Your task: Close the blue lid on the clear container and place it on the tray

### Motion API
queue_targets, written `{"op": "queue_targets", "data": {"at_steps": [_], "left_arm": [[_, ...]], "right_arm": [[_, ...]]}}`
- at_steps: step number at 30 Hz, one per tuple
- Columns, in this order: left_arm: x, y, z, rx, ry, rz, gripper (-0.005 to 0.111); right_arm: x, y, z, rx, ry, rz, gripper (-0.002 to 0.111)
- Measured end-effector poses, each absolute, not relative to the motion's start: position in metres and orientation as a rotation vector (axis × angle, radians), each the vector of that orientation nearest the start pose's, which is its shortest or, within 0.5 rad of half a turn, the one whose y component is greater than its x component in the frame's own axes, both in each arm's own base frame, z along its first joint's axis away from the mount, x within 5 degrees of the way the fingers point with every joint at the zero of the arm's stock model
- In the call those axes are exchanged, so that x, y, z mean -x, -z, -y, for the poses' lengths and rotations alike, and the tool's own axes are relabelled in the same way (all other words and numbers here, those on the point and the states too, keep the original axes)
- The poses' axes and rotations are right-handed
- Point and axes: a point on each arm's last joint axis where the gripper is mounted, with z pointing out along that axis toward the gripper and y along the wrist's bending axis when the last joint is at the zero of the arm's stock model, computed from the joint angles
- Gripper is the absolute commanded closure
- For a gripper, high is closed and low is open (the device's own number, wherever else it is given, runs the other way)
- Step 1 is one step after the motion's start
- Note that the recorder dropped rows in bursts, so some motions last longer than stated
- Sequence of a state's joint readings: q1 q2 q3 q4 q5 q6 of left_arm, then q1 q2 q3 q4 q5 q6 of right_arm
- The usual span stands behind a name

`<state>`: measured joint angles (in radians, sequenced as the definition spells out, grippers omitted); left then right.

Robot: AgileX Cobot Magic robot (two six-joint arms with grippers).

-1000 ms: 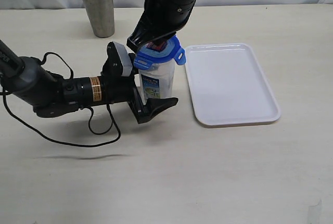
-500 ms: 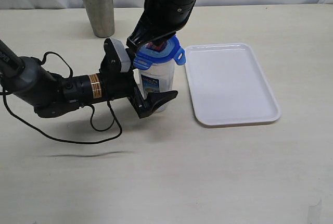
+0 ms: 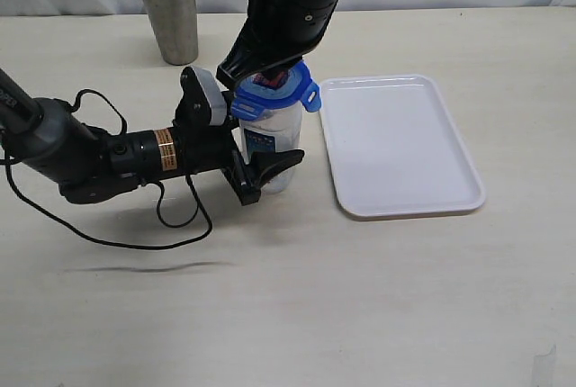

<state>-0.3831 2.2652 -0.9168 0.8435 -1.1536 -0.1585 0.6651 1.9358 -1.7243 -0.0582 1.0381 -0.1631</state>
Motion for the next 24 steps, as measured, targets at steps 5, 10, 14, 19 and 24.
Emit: {"op": "queue_targets", "data": {"at_steps": [5,10,14,19,24], "left_arm": [[-0.321,-0.0637,0.1965,-1.07,0.773,-1.513,0.107],[-0.321,-0.0637,0.1968,-1.074,0.777,-1.514,0.107],[-0.3214,-0.0639,0.1974,-1.068,0.793,-1.526,0.107],[-0.3214,-0.0637,0.1973,-1.06,0.8,-1.536,0.107],[-0.3215,-0.0635,0.1972,-1.06,0.801,-1.539,0.107]], "right_arm": [[-0.3368,-0.2803,-0.2585,1.123,-0.068,-2.491,0.104],[-0.3368,-0.2803,-0.2585,1.123,-0.068,-2.491,0.104],[-0.3376,-0.2811,-0.2591,1.122,-0.068,-2.49,0.103],[-0.3397,-0.2839,-0.2611,1.121,-0.073,-2.49,0.103],[-0.3405,-0.2865,-0.2624,1.119,-0.081,-2.494,0.095]]}}
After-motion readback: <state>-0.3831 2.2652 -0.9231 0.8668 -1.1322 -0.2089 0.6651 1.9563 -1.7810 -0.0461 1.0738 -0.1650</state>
